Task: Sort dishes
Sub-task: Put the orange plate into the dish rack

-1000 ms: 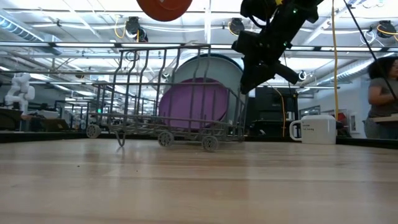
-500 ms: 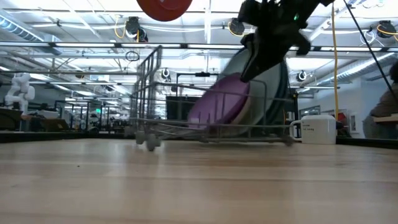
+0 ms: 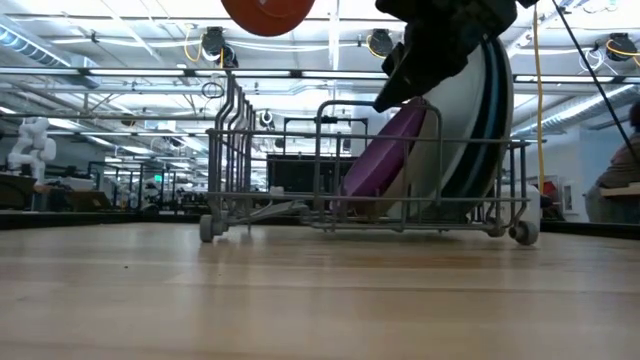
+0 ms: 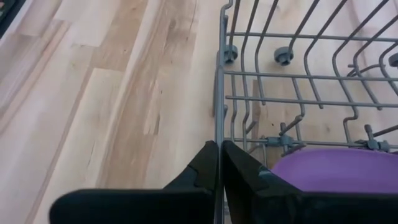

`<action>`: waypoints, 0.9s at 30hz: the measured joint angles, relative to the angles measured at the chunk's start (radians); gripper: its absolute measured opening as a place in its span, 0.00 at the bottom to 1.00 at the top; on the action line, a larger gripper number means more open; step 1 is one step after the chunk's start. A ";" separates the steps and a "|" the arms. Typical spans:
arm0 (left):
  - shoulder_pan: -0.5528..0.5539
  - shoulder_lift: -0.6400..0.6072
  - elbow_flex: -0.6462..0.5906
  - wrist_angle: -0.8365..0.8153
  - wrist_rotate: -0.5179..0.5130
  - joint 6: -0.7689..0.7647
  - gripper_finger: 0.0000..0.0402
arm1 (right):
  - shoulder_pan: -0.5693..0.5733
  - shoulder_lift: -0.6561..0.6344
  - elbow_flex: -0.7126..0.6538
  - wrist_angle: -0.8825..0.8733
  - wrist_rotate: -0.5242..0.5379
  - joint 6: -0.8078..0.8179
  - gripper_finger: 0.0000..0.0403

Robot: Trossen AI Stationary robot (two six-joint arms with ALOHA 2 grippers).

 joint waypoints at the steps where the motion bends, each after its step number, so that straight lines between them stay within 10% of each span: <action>1: 0.000 0.004 0.000 0.000 0.002 -0.006 0.02 | -0.003 0.000 0.000 0.006 0.000 0.004 0.02; 11: 0.000 0.064 0.000 0.021 0.001 -0.210 0.01 | -0.008 0.008 -0.002 0.060 -0.001 -0.046 0.08; 27: -0.037 0.194 0.000 0.182 -0.093 -0.776 0.01 | 0.021 -0.042 0.022 0.026 0.037 -0.228 0.51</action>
